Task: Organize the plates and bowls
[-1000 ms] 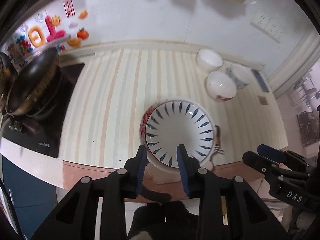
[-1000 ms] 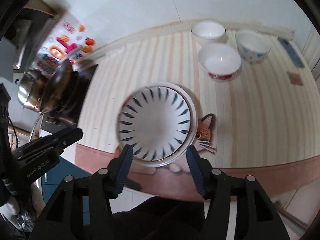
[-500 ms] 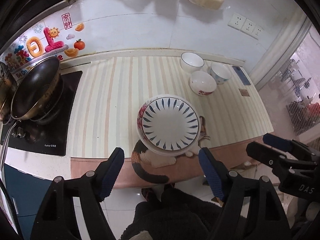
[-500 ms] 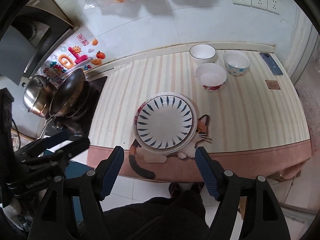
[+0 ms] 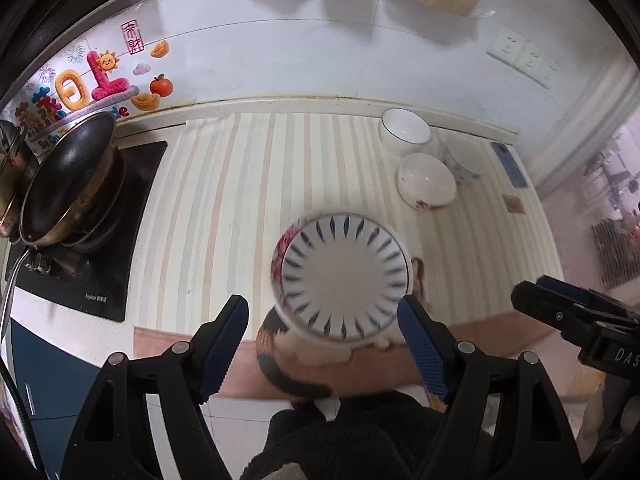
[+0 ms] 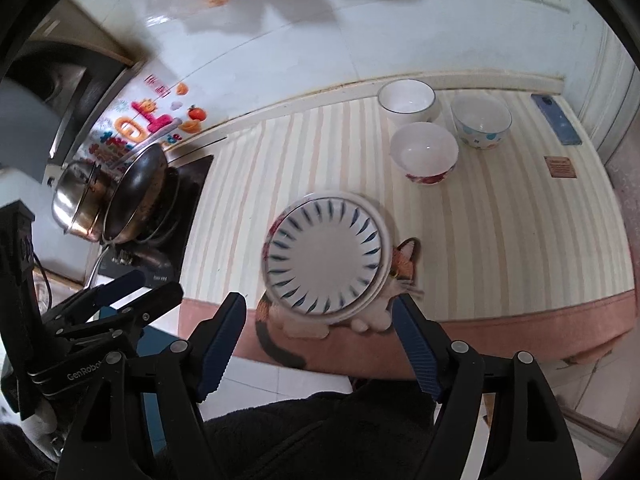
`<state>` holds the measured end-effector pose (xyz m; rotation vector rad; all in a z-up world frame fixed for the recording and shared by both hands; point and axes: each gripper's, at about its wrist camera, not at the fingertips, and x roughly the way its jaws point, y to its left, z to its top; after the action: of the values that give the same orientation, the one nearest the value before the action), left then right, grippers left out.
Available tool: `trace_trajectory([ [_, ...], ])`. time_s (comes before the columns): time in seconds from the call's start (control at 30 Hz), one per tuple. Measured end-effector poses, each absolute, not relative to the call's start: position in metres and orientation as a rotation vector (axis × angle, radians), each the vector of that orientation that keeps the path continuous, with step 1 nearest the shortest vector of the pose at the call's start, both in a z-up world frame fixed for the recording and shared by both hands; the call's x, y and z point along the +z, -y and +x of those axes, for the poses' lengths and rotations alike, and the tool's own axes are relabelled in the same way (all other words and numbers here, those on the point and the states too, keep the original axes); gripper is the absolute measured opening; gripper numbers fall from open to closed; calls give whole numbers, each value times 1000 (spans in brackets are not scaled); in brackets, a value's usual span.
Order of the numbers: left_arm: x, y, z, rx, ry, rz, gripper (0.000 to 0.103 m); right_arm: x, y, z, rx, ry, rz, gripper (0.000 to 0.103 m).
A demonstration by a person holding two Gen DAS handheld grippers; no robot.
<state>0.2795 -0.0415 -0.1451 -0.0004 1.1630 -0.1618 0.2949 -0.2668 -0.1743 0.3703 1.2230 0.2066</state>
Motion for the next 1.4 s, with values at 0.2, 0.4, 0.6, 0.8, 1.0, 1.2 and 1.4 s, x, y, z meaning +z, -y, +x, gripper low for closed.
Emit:
trace_trajectory([
  [0.2,-179,89,357,-110,-1177,-30,76,-219,332,368,156,-1248,386,78],
  [0.4,-249,138,448,-133,-1331,-126,74,-293,395,453,127,-1300,461,78],
  [0.6,-309,182,509,-190,-1440,-156,60,-372,421,519,144,-1388,526,71],
  [0.8,-347,211,531,-222,-1513,-78,16,-420,422,543,187,-1414,588,18],
  [1.0,-339,220,517,-229,-1477,-20,15,-416,416,539,190,-1391,535,18],
  [1.2,-313,227,490,-266,-1448,-35,15,-392,422,515,219,-1402,539,17],
  [1.4,-294,238,453,-315,-1426,-26,15,-375,434,468,235,-1431,540,17],
])
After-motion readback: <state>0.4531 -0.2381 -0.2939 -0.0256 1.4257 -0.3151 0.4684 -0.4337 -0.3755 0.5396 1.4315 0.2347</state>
